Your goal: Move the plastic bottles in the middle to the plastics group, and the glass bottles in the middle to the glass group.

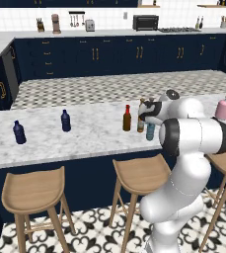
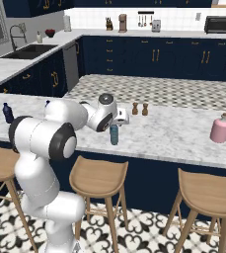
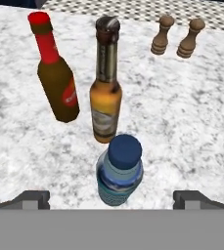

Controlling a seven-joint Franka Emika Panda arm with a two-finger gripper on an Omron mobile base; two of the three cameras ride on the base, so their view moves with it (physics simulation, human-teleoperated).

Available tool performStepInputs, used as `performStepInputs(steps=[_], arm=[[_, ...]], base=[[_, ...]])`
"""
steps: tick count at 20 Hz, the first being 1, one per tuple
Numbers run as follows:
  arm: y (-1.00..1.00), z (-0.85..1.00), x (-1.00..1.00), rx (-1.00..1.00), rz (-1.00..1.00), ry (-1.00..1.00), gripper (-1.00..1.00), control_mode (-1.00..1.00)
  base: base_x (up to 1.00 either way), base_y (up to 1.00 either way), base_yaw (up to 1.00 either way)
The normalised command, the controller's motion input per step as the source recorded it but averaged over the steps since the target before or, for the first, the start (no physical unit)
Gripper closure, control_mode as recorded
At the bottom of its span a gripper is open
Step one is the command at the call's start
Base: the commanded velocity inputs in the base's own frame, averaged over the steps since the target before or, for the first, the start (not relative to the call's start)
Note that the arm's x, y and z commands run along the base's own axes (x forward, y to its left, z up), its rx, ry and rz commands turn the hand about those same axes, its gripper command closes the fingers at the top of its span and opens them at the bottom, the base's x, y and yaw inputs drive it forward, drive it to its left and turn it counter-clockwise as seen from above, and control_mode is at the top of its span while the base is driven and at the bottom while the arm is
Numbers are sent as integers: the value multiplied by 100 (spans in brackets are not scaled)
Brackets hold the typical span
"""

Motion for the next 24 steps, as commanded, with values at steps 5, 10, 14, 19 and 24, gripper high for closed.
performStepInputs(steps=[5, 10, 14, 19, 24], arm=[[0, -19, 1, 0, 0, 0, -100, -100], [0, -9, 8, 0, 0, 0, -100, -100], [0, -10, 14, 0, 0, 0, -100, -100], [0, -14, 6, 0, 0, 0, -100, -100], [0, -10, 0, 0, 0, 0, -100, -100]], base=[[0, 0, 0], [0, 0, 0], [0, 0, 0], [0, 0, 0], [0, 0, 0]])
